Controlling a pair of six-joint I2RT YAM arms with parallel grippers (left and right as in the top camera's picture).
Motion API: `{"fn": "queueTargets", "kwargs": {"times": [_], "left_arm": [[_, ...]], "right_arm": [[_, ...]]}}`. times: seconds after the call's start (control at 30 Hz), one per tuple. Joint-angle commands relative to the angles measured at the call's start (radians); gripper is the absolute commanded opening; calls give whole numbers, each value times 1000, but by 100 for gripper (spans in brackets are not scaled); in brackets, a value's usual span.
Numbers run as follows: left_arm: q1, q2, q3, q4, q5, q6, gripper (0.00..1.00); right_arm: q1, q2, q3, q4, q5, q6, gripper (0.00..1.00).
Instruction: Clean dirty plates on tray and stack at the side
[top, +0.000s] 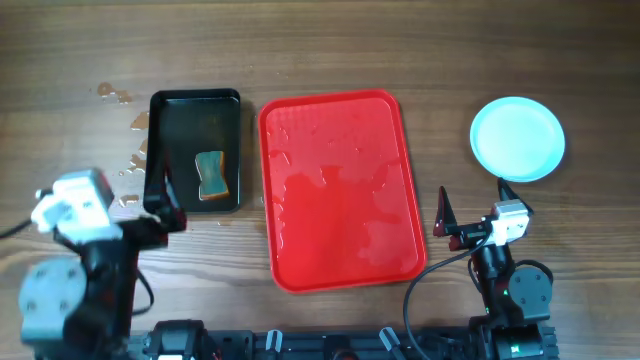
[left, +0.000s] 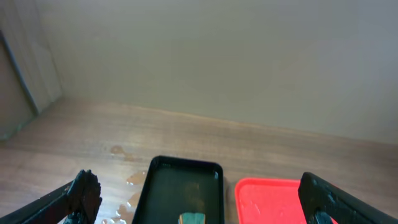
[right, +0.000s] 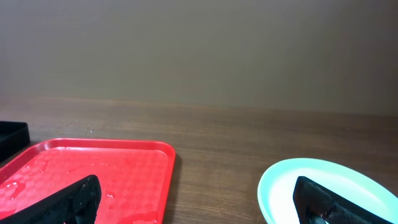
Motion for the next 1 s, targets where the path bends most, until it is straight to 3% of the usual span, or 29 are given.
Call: {"fn": "queueTargets", "kwargs": {"times": [0.0,0.1,0.27,0.57,0.67,0.97], "left_arm": [[-2,-68,-58,-19,35,19,100],[-2,-155,-244,68,125,19,100],[-2,-474,-686,426,227,11,100],[-2,-471,-960,710,198,8,100],[-1,-471,-969,613,197,8,100],[-2,-468,-969,618,197,8,100]], "right_arm": [[-4,-12,-2,4,-16,-17,100],[-4,-12,-2,4,-16,-17,100],[-4,-12,-2,4,-16,-17,100],[-4,-12,-2,4,-16,-18,100],[-4,-12,-2,4,-16,-18,100],[-4,-12,-2,4,-16,-17,100]]}}
